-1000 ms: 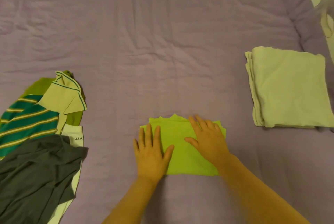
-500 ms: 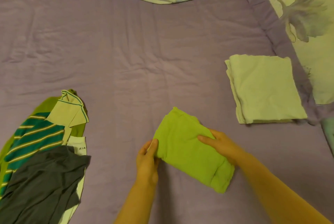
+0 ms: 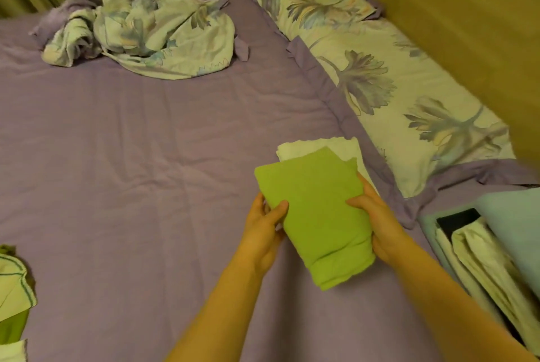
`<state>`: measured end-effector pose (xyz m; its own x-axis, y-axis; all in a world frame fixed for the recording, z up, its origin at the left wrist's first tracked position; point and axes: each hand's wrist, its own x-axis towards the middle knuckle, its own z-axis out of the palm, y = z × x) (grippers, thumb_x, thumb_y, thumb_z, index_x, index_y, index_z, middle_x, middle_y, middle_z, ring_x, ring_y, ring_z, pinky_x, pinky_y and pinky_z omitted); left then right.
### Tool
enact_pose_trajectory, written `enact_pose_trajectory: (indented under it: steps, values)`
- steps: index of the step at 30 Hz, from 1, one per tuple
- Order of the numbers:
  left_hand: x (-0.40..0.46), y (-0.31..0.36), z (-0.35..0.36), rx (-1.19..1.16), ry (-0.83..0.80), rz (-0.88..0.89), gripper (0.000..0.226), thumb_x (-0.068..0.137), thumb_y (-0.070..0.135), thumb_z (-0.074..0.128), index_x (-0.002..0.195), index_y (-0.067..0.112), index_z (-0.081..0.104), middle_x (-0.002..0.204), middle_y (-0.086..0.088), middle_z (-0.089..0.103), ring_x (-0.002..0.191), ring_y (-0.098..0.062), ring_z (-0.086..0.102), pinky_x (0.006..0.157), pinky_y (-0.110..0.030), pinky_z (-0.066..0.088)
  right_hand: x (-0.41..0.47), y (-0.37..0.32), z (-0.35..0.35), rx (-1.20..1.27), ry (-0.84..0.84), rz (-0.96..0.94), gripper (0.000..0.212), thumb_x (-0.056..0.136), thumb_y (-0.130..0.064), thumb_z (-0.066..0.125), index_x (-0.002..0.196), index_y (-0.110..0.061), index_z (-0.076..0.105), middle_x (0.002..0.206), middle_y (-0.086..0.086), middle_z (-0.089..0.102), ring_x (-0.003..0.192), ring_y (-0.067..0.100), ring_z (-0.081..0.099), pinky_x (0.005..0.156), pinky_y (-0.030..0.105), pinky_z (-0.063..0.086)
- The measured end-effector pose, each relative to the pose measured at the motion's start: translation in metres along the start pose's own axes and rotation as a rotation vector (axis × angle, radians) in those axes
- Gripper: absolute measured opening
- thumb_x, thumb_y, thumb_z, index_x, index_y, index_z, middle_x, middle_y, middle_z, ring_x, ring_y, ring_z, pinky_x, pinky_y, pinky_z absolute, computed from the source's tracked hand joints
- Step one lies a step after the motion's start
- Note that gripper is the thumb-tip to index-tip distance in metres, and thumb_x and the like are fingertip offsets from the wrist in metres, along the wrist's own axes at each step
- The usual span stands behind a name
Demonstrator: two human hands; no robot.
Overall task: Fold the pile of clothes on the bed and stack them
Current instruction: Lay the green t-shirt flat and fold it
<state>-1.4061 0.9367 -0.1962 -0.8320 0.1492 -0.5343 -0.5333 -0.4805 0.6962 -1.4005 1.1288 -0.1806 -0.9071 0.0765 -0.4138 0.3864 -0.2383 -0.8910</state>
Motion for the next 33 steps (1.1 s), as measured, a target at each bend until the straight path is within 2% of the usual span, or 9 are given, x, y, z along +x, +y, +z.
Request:
enact_pose_trajectory:
  steps: [4, 7, 11, 14, 17, 23, 27, 30, 33]
  values:
    - [0.042, 0.016, 0.048, 0.075, -0.069, 0.075, 0.057, 0.094, -0.001, 0.050, 0.144, 0.020, 0.035, 0.140, -0.005, 0.052, 0.109, -0.021, 0.059, 0.078, -0.033, 0.054, 0.030, -0.029, -0.034, -0.037, 0.046, -0.117, 0.058, 0.090, 0.000, 0.046, 0.134, -0.037, 0.044, 0.121, -0.017, 0.064, 0.106, 0.005, 0.063, 0.079, 0.020, 0.053]
    - [0.071, 0.016, 0.065, 0.237, -0.042, 0.133, 0.077, 0.093, -0.001, 0.054, 0.152, 0.023, 0.011, 0.149, -0.004, 0.039, 0.120, -0.023, 0.051, 0.099, -0.044, 0.046, 0.059, -0.027, -0.055, -0.165, 0.104, -0.094, 0.064, 0.093, -0.003, 0.049, 0.149, -0.027, 0.026, 0.147, -0.005, 0.042, 0.131, 0.017, 0.045, 0.107, 0.038, 0.040]
    - [0.097, -0.019, 0.054, 1.279, -0.025, 0.365, 0.088, 0.090, 0.027, 0.063, 0.153, 0.021, 0.001, 0.160, -0.013, -0.004, 0.147, -0.030, 0.004, 0.118, -0.036, 0.011, 0.077, 0.010, -0.070, -0.614, 0.079, 0.053, 0.078, 0.094, -0.018, 0.056, 0.152, -0.021, 0.004, 0.157, 0.005, 0.019, 0.142, 0.024, 0.026, 0.109, 0.032, 0.029]
    - [0.100, -0.057, 0.038, 1.661, -0.130, 0.272, 0.079, 0.090, 0.061, 0.046, 0.152, 0.036, 0.002, 0.159, -0.003, -0.019, 0.147, -0.029, -0.011, 0.117, -0.049, 0.005, 0.079, 0.047, -0.076, -1.257, 0.072, -0.077, 0.072, 0.095, -0.051, 0.041, 0.150, -0.032, -0.001, 0.160, 0.004, -0.003, 0.147, 0.027, 0.002, 0.118, 0.043, 0.013]
    - [0.101, -0.082, 0.023, 1.704, -0.166, 0.188, 0.081, 0.088, 0.069, 0.037, 0.150, 0.039, -0.006, 0.156, 0.004, -0.026, 0.146, -0.028, -0.014, 0.115, -0.056, 0.002, 0.077, 0.065, -0.078, -1.455, 0.042, 0.081, 0.067, 0.087, -0.071, 0.015, 0.146, -0.047, -0.006, 0.159, -0.003, -0.012, 0.146, 0.029, -0.007, 0.117, 0.050, 0.008]
    - [0.088, -0.073, 0.024, 1.569, -0.104, 0.180, 0.075, 0.091, 0.051, 0.053, 0.152, 0.030, 0.016, 0.161, -0.003, -0.002, 0.145, -0.031, 0.009, 0.116, -0.042, 0.020, 0.076, 0.049, -0.061, -1.431, 0.075, 0.209, 0.060, 0.096, -0.057, 0.034, 0.148, -0.045, 0.007, 0.160, 0.005, -0.005, 0.145, 0.034, -0.004, 0.115, 0.054, 0.011]
    - [0.051, -0.062, 0.019, 1.319, -0.061, 0.092, 0.062, 0.094, 0.029, 0.057, 0.148, 0.015, 0.029, 0.148, -0.011, 0.037, 0.135, -0.028, 0.037, 0.105, -0.029, 0.028, 0.044, 0.041, -0.033, -1.534, 0.190, -0.026, 0.049, 0.097, -0.038, 0.043, 0.145, -0.032, 0.035, 0.159, 0.008, 0.008, 0.146, 0.030, -0.003, 0.116, 0.047, 0.011]
    - [0.017, -0.050, 0.004, 1.321, 0.037, 0.016, 0.054, 0.095, 0.030, 0.055, 0.144, 0.015, 0.038, 0.141, -0.008, 0.049, 0.129, -0.026, 0.046, 0.100, -0.033, 0.038, 0.011, 0.041, -0.005, -1.501, 0.051, -0.121, 0.047, 0.096, -0.033, 0.047, 0.142, -0.026, 0.041, 0.155, 0.004, 0.025, 0.145, 0.026, 0.008, 0.116, 0.040, 0.013]
    - [-0.018, -0.041, -0.016, 1.319, 0.111, -0.097, 0.049, 0.096, 0.035, 0.053, 0.141, 0.019, 0.042, 0.129, -0.004, 0.057, 0.116, -0.022, 0.055, 0.094, -0.034, 0.045, -0.024, 0.046, 0.024, -1.350, -0.078, -0.143, 0.045, 0.094, -0.027, 0.053, 0.137, -0.016, 0.048, 0.142, 0.007, 0.045, 0.133, 0.026, 0.038, 0.108, 0.037, 0.030]
